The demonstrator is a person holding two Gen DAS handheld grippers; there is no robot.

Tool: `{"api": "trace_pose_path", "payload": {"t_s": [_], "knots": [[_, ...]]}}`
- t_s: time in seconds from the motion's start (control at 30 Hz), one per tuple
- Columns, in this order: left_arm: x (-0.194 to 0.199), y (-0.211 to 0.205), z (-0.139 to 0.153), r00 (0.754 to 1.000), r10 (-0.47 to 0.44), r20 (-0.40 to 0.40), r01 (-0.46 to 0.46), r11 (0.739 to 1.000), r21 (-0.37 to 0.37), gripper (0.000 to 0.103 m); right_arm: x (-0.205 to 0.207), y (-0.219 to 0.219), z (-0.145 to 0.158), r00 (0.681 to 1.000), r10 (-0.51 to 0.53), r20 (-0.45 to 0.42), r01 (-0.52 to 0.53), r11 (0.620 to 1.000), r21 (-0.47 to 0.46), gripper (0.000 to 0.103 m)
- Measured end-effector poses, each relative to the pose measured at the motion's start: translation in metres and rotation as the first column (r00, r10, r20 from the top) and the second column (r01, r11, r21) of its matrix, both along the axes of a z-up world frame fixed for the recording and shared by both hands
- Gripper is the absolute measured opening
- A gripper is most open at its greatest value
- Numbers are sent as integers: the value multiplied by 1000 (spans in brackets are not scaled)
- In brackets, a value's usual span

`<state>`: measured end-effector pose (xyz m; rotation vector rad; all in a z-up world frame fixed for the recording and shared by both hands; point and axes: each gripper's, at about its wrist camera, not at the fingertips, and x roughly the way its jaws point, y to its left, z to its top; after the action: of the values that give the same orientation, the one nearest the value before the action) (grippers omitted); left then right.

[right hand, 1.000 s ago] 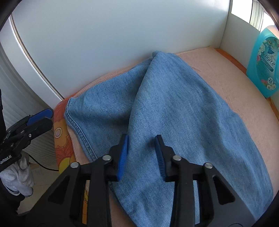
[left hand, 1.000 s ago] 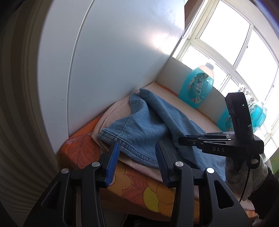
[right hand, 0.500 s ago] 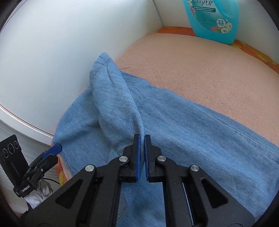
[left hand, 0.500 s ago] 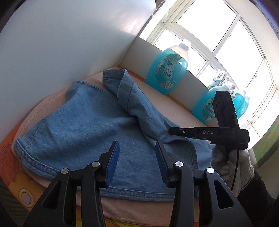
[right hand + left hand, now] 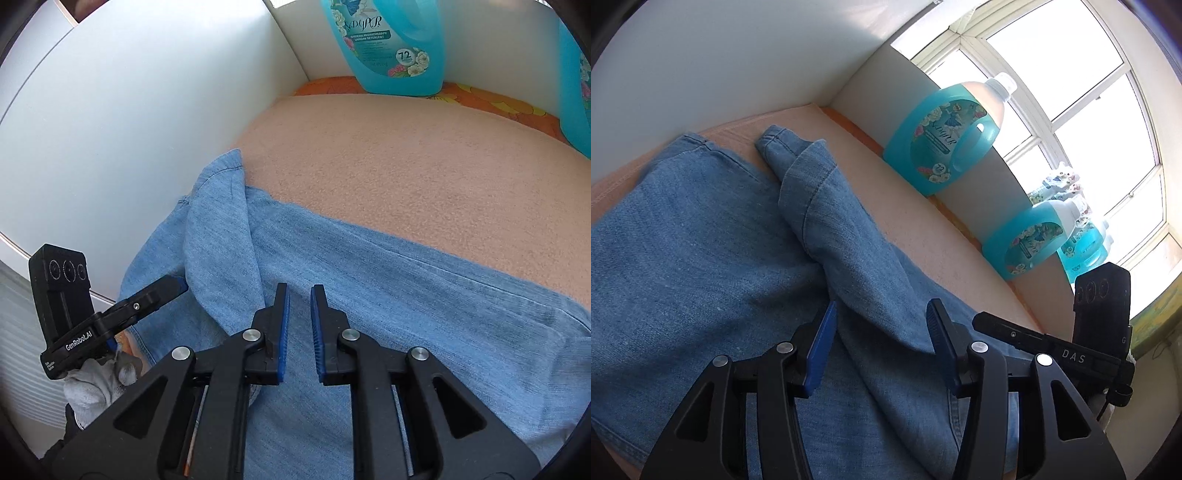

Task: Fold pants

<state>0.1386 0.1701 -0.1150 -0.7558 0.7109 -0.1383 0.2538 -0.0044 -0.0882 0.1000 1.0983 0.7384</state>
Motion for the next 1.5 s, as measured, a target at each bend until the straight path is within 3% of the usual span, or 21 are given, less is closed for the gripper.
{"api": "trace_pose_path", "payload": {"t_s": [0.17, 0.23, 0.33, 0.57, 0.67, 0.77, 0.87, 0.97, 1.17, 1.23, 1.3, 1.37, 1.4, 1.5], "knots": [[8, 2, 1, 999, 41, 21, -42, 999, 10, 43, -3, -2, 0, 1000, -3, 3, 3, 1000, 9, 12], [10, -1, 2, 999, 38, 24, -39, 998, 40, 20, -5, -2, 1, 1000, -2, 8, 2, 1000, 10, 12], [8, -3, 7, 997, 61, 56, -66, 994, 84, 10, -7, -2, 4, 1000, 1, 22, -1, 1000, 8, 12], [-8, 2, 31, 986, 71, 149, -90, 988, 127, 7, -11, -5, 6, 1000, -8, 27, 8, 1000, 10, 12], [-38, 10, 45, 978, 79, 193, -108, 984, 144, 7, -15, -3, 7, 1000, 3, 29, -3, 1000, 5, 12], [-81, 17, 54, 966, 107, 234, -162, 959, 231, 7, -17, 6, 11, 998, 34, 44, -34, 999, -12, 12], [-114, 27, 48, 967, 139, 213, -197, 938, 284, 7, -19, 25, 16, 994, 76, 76, -73, 996, -44, 12], [-127, 35, 30, 979, 143, 147, -181, 938, 294, 7, -17, 52, 21, 989, 130, 77, -127, 991, -51, 12], [-148, 50, 13, 975, 192, 113, -214, 946, 242, 12, -16, 116, 30, 964, 246, 97, -239, 968, -72, 13], [-157, 56, 11, 966, 228, 119, -251, 936, 246, 12, -18, 138, 36, 948, 295, 124, -285, 955, -86, 15], [-163, 65, 9, 961, 252, 117, -272, 937, 220, 12, -15, 158, 42, 935, 322, 147, -311, 946, -88, 47], [-164, 72, 6, 958, 266, 111, -281, 945, 166, 12, -7, 176, 45, 929, 335, 159, -327, 942, -78, 58], [-162, 74, 5, 959, 261, 109, -274, 953, 130, 14, -6, 186, 46, 926, 342, 157, -334, 939, -78, 58], [-153, 76, 1, 965, 243, 98, -246, 969, 14, 41, 11, 213, 35, 924, 360, 130, -349, 932, -103, 58]]}}
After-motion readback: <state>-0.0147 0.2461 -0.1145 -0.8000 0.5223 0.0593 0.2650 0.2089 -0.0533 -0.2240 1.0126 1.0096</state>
